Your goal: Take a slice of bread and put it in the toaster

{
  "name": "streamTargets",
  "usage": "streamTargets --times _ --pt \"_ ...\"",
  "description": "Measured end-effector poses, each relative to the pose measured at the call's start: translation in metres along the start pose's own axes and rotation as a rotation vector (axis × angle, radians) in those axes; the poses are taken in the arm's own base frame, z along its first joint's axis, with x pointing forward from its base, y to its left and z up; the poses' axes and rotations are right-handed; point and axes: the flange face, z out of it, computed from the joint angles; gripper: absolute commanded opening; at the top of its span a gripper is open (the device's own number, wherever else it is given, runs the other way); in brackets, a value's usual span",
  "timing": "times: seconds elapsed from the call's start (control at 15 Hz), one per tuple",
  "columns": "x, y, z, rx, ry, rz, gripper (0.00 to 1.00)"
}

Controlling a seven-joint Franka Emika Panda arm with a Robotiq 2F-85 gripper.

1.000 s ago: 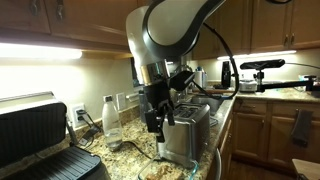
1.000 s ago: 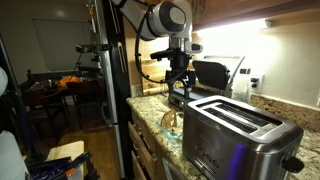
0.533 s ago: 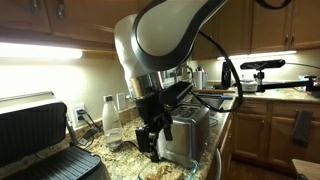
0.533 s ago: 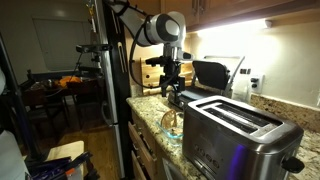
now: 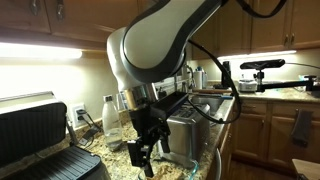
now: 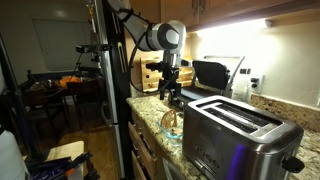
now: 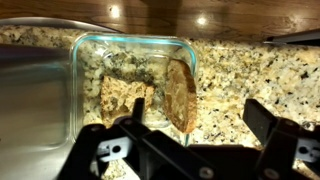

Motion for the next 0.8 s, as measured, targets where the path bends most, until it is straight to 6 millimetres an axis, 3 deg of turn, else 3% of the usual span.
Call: streamTargets --times 0.8 --pt "0.007 -0.003 0.026 0.034 -0.039 0.025 1.0"
